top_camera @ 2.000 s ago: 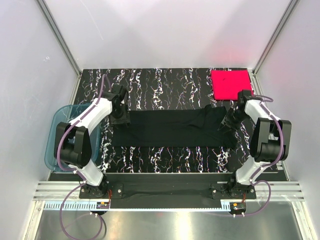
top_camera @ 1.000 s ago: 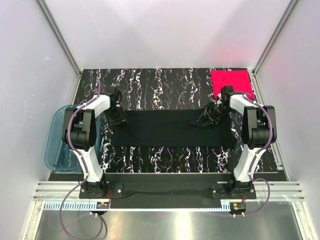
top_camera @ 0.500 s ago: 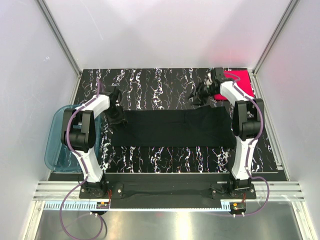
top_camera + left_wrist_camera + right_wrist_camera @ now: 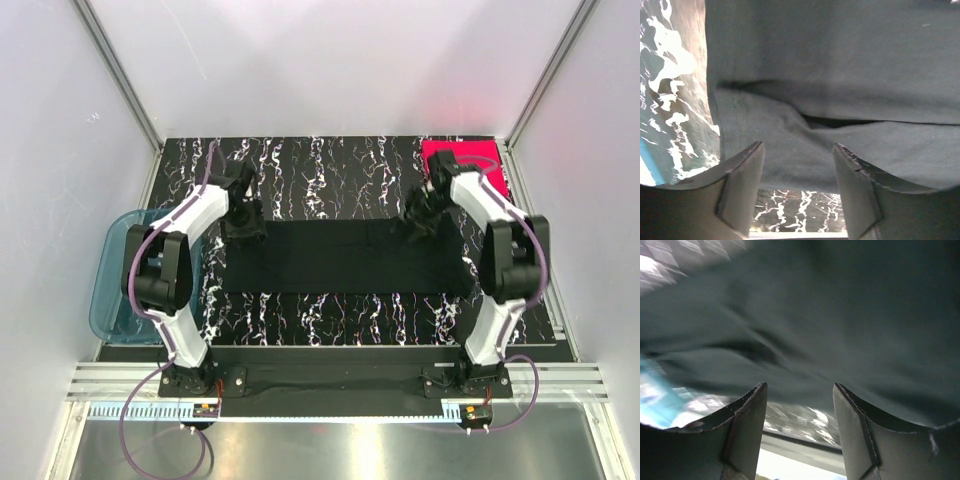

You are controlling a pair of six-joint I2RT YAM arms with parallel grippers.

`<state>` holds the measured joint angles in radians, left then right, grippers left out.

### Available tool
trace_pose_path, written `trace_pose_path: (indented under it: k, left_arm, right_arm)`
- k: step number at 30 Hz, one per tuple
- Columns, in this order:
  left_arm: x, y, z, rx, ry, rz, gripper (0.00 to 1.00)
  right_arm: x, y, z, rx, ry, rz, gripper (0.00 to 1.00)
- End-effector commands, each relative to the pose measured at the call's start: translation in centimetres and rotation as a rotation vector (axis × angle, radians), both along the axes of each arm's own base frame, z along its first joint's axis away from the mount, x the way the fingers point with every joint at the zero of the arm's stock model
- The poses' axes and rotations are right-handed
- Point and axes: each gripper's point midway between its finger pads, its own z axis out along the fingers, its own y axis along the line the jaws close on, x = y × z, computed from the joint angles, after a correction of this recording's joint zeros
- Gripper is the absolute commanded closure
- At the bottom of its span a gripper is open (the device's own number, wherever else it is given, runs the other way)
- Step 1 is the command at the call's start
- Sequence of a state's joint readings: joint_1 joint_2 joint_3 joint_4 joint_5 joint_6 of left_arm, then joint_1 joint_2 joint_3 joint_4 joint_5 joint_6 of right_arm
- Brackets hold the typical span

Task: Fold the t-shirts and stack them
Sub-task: Fold the tshirt

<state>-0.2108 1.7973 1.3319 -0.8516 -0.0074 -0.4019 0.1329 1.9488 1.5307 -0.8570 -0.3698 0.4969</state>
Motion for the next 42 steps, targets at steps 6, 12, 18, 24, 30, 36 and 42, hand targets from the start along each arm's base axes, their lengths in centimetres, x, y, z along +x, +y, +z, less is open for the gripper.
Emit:
trace_pose_path:
  k: [6, 12, 18, 24, 30, 36, 42]
  left_arm:
    - [4.4, -3.0, 2.5, 0.114, -0.086, -0.212, 0.25]
    - [3.2, -8.0, 2.6, 0.122, -0.121, -0.415, 0.12]
    - [4.2, -8.1, -0.2, 0.222, -0.092, -0.46, 0.03]
    - [3.1, -6.8, -3.5, 0.279, -0.02, -0.464, 0.02]
    - [-2.2, -6.1, -6.1, 0.219, 0.15, -0.427, 0.04]
    - [-8.2, -6.4, -6.5, 0.094, 0.232, -0.354, 0.05]
    - [-13.0, -11.9, -4.7, -0.173, 0.277, -0.295, 0.06]
  right_arm:
    - [-5.4, -6.5, -1.3, -0.346, 0.043, -0.089, 0.35]
    - [-3.6, -5.8, -1.4, -0.318, 0.048, -0.167, 0.28]
    - [-1.4, -4.9, -2.9, -0.359, 0.036, -0.212, 0.28]
    - [0.8, -2.9, -5.0, -0.37, 0.033, -0.231, 0.27]
    - [2.6, 1.1, -9.0, -0.38, 0.026, -0.13, 0.25]
    - [7.2, 5.7, -10.7, -0.458, -0.116, 0.072, 0.25]
    - [15.5, 9.9, -9.4, -0.518, -0.356, 0.254, 0.23]
